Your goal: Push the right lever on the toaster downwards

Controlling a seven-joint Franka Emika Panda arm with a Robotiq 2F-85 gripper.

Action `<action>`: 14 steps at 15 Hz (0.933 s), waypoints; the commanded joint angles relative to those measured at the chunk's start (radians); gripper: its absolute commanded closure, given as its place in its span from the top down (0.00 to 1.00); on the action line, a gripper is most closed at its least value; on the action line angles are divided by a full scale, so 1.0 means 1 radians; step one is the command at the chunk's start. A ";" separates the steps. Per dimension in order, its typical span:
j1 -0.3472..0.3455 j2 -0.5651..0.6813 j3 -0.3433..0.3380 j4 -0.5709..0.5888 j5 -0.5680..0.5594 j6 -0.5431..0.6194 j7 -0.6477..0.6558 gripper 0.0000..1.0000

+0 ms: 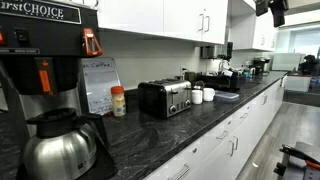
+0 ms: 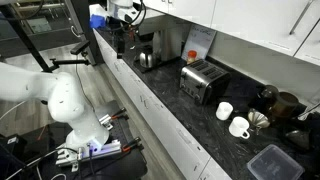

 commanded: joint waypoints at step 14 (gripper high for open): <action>-0.037 0.000 0.010 0.000 0.008 -0.007 -0.025 1.00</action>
